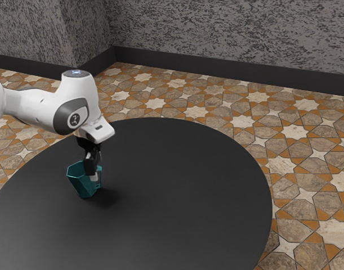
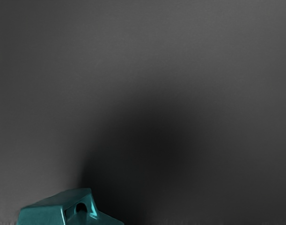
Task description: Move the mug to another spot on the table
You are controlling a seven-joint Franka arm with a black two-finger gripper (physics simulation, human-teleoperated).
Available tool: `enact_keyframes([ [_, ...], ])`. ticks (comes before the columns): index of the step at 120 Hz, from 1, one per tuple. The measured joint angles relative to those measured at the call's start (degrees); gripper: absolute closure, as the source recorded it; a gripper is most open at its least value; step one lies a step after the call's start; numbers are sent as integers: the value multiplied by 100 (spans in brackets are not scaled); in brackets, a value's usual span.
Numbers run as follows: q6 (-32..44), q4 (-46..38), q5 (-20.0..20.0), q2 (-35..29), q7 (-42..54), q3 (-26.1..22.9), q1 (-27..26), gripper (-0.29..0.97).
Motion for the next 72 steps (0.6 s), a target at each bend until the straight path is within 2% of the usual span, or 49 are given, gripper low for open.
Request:
enact_keyframes([
  [72,10,384,-19,447,21,25,122,0],
])
